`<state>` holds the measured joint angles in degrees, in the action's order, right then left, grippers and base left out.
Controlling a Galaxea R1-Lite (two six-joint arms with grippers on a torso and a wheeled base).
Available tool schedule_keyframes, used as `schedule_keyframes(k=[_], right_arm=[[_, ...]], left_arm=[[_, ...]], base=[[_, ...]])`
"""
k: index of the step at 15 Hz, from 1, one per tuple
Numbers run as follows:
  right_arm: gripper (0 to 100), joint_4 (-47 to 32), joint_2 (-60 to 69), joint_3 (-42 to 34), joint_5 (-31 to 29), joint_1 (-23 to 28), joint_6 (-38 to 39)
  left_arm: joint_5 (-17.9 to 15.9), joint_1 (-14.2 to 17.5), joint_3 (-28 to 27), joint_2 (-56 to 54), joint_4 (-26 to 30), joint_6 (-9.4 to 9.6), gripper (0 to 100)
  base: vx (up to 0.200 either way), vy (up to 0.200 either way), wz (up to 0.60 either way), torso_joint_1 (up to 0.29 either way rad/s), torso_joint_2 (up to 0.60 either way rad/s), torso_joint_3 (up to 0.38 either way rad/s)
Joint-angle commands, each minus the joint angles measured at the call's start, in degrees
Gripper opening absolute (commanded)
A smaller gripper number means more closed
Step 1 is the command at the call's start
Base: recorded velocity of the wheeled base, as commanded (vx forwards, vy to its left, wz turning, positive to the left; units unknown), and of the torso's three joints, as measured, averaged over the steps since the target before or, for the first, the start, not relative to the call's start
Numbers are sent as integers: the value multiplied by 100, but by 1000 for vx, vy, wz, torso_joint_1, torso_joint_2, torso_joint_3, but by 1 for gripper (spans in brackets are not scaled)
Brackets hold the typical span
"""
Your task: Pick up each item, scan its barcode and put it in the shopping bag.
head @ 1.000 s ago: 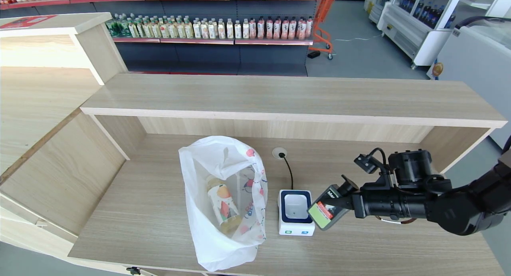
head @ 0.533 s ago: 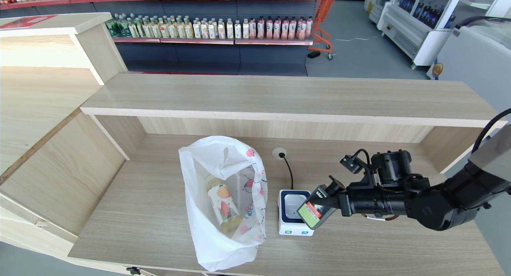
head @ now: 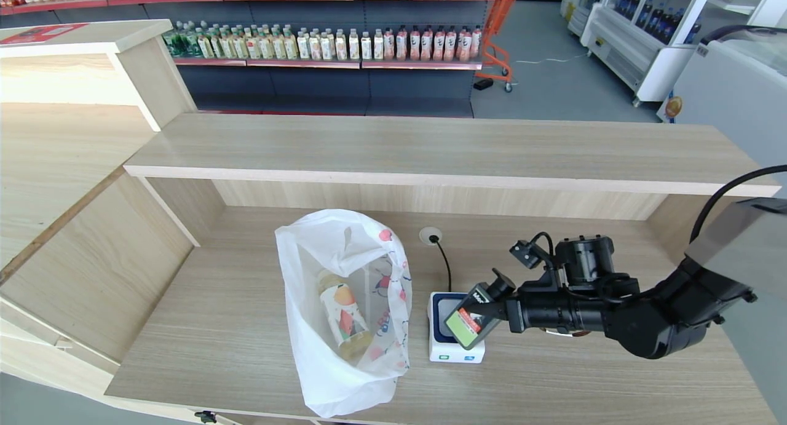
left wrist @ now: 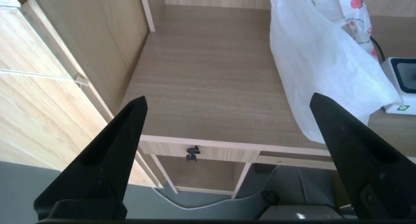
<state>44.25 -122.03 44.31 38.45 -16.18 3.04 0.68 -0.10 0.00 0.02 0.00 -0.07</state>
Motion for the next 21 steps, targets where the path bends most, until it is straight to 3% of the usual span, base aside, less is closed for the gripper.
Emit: schedule_keyframes(k=[1,3,6,7,12,17,21], right_arm=[[0,-22,-67,25,-22,1,-5],[0,13,56,16,-22,-8,171],[0,725,909,-186,-30,-79,1375],[0,769,1199,-283,-66,-35,1410],[0,752,2482,-942,-136,501,1208],[0,752,2640,-1091,-136,625,953],[0,769,2640,-1320,-145,625,391]], left_arm=[[2,1,0,-2,0,-1,100],[2,1,0,-2,0,-1,100],[2,1,0,-2,0,-10,100],[2,1,0,-2,0,-10,100],[2,1,0,-2,0,-28,100],[2,1,0,-2,0,-1,100],[2,1,0,-2,0,-19,100]], base=[[0,0,0,0,0,0],[0,0,0,0,0,0],[0,0,0,0,0,0],[0,200,0,2,2,7],[0,200,0,5,3,2],[0,200,0,-1,0,3],[0,0,0,0,0,0]])
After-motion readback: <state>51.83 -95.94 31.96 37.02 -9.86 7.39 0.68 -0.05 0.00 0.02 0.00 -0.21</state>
